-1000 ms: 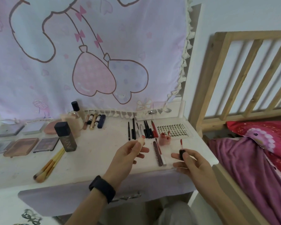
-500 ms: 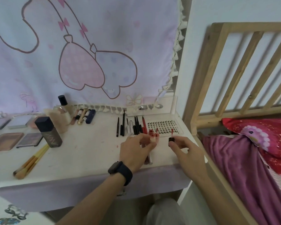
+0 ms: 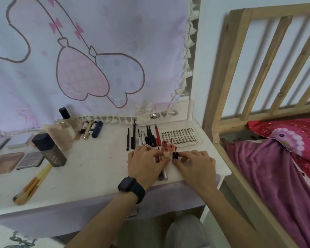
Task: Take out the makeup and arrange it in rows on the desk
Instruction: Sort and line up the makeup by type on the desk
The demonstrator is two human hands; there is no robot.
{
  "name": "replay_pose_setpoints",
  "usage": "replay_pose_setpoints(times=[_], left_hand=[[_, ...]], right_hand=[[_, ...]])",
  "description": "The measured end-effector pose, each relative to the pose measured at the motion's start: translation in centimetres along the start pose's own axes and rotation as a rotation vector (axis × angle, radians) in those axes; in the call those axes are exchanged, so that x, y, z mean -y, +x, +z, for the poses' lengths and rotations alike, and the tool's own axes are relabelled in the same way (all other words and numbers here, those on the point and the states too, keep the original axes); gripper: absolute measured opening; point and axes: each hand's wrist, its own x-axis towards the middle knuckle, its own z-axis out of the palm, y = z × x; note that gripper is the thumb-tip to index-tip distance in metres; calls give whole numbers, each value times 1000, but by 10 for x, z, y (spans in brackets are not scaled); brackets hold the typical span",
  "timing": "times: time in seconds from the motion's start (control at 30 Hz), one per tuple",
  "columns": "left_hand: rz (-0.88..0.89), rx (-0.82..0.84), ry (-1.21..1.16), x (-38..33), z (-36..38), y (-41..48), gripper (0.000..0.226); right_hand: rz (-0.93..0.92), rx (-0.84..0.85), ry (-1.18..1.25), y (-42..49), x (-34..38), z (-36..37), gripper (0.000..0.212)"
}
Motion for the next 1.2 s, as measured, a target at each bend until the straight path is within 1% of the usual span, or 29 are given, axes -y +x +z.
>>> replay_pose_setpoints(times=[0.17, 0.33, 0.47, 0.57, 0.7, 0.73, 0.8, 0.87, 0.9, 0.97, 1.07, 1.2], left_hand=[[12, 15, 42, -1, 2, 2, 40], [13, 25, 44, 0, 3, 4, 38], [-1, 37, 49, 1, 1, 5, 39], [-6, 8, 14, 5, -6, 5, 40], [-25, 4, -71, 24, -23, 4, 29], [-38, -1, -92, 32, -28, 5, 24], [-75, -46, -115, 54, -37, 10, 15], [-135, -96, -116, 77, -47, 20, 16], [-170, -109, -93, 88, -53, 26, 20], [-235, -94, 26, 112, -61, 41, 33], [-286, 5, 254, 141, -65, 61, 49], [-210, 78, 464, 171, -58, 82, 57]], right_hand=[[19, 18, -37, 2, 2, 1, 30], [61, 92, -40, 6, 4, -3, 33], [54, 96, -27, 5, 3, -5, 37], [38, 123, 1, 3, 1, -9, 37], [0, 78, 52, -4, -10, -9, 30], [-4, 71, 16, -7, -13, -6, 30], [-47, 27, -117, -14, -17, 2, 38], [-88, -73, -157, -24, -17, 10, 43], [-96, -116, -161, -29, -16, 14, 43], [-96, -147, -189, -37, -12, 21, 46], [-91, -132, -255, -38, -13, 26, 50], [-86, -116, -260, -39, -12, 26, 47]])
